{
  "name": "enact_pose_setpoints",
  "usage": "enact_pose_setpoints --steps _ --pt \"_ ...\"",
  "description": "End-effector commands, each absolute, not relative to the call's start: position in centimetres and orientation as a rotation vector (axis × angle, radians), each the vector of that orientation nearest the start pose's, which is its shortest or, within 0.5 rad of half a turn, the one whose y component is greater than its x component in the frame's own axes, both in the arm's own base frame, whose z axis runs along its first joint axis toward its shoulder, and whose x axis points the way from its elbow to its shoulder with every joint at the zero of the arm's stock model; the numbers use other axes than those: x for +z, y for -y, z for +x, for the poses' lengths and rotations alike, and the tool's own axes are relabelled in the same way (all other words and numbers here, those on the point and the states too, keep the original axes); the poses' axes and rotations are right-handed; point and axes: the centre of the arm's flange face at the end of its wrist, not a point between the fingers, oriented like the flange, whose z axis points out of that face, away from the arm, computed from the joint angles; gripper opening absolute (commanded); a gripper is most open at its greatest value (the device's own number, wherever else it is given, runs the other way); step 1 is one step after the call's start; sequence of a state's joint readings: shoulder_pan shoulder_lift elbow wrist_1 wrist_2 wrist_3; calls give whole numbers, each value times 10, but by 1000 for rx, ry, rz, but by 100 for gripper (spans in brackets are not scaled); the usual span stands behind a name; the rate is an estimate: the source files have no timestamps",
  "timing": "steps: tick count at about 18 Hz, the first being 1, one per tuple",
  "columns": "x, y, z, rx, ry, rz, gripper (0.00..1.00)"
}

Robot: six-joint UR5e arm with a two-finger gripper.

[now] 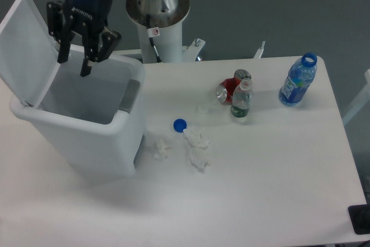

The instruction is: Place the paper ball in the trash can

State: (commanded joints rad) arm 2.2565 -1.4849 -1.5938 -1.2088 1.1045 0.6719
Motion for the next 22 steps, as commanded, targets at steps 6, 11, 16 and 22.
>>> enact_pose_setpoints --steps 6,11,16,22 --pt "571 -473 -206 -66 -72 -2521 92" --pt "572 -457 -240 21 -50 -2526 100" --pt "555 -444 -281 165 5 -2629 100" --pt "529 -436 -318 296 -201 -2746 100"
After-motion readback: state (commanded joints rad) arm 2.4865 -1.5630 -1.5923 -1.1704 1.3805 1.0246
